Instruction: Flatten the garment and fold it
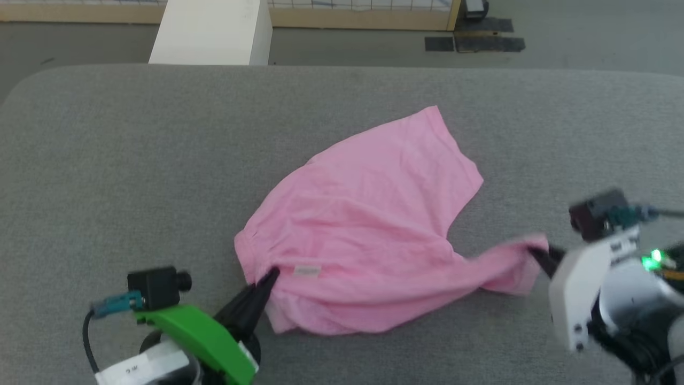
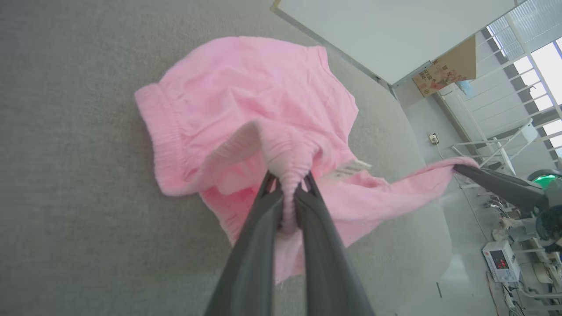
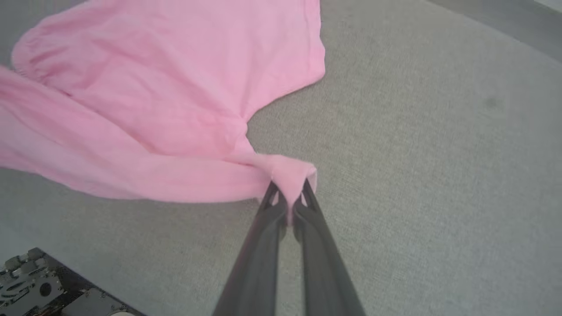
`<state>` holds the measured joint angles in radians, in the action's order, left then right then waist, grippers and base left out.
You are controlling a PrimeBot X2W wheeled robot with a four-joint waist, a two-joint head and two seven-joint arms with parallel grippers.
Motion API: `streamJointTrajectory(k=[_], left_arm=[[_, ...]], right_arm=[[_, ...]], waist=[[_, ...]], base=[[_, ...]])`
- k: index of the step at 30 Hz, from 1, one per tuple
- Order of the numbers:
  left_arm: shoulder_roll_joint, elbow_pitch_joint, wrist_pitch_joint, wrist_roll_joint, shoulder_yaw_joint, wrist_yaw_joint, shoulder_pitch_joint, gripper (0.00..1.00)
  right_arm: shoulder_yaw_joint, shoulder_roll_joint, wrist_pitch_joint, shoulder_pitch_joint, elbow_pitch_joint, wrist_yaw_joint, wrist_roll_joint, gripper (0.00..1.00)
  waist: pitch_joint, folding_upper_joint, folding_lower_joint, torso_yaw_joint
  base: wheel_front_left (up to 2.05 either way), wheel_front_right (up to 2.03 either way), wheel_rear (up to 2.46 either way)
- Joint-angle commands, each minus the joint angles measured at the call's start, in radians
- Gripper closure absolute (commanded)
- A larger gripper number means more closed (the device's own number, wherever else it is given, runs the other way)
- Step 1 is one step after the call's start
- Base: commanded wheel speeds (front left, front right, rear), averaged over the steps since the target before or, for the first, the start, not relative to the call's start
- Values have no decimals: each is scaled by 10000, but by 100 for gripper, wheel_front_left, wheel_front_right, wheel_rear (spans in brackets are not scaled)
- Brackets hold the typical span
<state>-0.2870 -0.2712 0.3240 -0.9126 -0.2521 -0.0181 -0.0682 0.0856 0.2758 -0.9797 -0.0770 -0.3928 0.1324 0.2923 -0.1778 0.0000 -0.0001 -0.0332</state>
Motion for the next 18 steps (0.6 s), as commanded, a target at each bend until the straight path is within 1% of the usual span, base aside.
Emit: streamJointTrajectory(k=[1,3,6,8,11,18], left_arm=[[191,171,-197,77,36,-74,437,100],[380,511,-355,73,71,-115,924,100],[615,1035,-688,263,149,-73,1615,100],[873,1356,-937,249,222,-46,2048,100],[967,1889,-1135,486,231,7,2640,100],[1496,2964,-1739,517,357,31,3753,100]], right_arm=[[173,122,180,-658,357,-17,-24,100],[387,212,479,-1615,1056,-17,-10,100],[732,293,866,-2920,2158,-17,-20,100],[942,300,1151,-3770,2921,-17,-18,100],[1311,338,1649,-5013,4100,-17,-144,100],[1725,209,2220,-7202,6765,-17,-543,100]], waist=[[-284,0,1,-240],[-458,0,1,-352],[-758,0,1,-543],[-991,0,1,-695],[-1366,0,1,-918],[-2232,0,1,-1429]], base=[[0,0,0],[0,0,0],[0,0,0],[0,0,0],[0,0,0],[0,0,0]])
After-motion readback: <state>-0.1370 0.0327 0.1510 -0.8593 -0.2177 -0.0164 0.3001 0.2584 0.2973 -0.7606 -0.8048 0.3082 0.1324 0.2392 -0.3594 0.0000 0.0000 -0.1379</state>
